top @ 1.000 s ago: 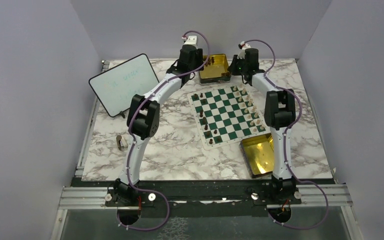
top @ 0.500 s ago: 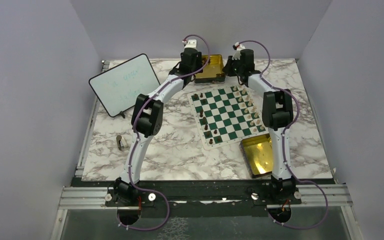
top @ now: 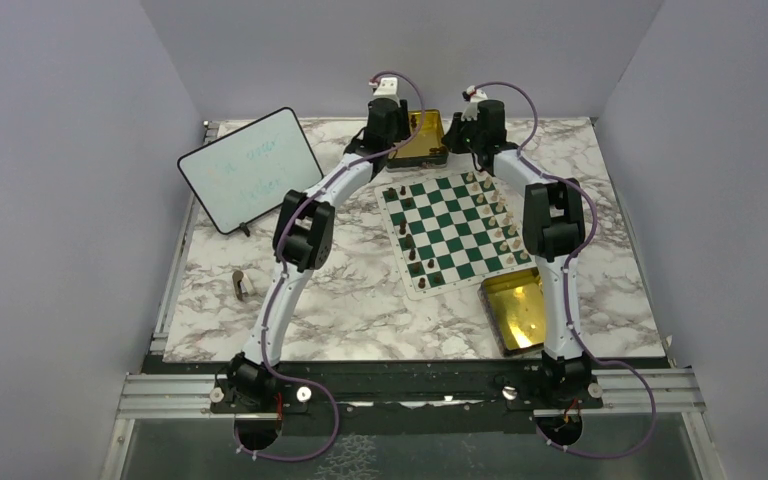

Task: Set up the chess pieces on the board
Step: Move the storage box to the center of the board.

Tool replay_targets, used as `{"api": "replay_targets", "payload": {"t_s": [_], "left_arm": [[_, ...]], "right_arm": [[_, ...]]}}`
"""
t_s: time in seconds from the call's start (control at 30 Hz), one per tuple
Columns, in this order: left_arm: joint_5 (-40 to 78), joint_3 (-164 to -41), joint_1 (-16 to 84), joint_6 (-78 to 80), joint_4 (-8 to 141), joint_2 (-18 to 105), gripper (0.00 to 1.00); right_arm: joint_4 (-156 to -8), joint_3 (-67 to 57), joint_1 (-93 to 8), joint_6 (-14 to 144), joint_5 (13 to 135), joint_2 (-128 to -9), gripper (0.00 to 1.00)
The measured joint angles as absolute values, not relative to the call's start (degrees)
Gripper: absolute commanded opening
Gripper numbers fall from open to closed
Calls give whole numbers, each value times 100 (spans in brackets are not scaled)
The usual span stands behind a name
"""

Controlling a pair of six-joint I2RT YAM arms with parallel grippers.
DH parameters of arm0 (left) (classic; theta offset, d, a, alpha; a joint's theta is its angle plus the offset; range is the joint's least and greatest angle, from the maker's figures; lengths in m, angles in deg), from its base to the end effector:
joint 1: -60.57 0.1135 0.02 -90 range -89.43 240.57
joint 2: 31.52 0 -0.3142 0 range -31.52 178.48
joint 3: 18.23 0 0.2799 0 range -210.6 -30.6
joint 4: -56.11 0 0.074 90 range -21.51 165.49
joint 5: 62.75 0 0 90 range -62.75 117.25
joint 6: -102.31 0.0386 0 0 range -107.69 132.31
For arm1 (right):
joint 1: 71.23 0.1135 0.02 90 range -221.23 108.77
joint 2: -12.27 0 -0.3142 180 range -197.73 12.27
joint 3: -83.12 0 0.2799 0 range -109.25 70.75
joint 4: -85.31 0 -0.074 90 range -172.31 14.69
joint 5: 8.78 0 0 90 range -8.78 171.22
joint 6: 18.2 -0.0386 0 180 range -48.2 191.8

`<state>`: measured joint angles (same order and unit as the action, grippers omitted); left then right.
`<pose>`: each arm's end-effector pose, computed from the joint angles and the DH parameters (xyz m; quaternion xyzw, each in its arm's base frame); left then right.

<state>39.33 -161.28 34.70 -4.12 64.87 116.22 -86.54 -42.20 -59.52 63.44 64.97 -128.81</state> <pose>0.6094 -0.2865 0.2323 -0.0007 0.7834 -0.1452 0.6043 0.6199 0.1395 0.1899 -0.1013 0.8272 0.2107 0.5109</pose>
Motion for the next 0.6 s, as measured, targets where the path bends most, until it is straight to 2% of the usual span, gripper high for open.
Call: {"api": "replay_targets", "payload": {"t_s": [0.6], "left_arm": [[4241, -16855, 3385, 152, 5797, 12752, 49]], "right_arm": [[-8652, -4211, -5869, 6471, 6491, -12874, 17]]}}
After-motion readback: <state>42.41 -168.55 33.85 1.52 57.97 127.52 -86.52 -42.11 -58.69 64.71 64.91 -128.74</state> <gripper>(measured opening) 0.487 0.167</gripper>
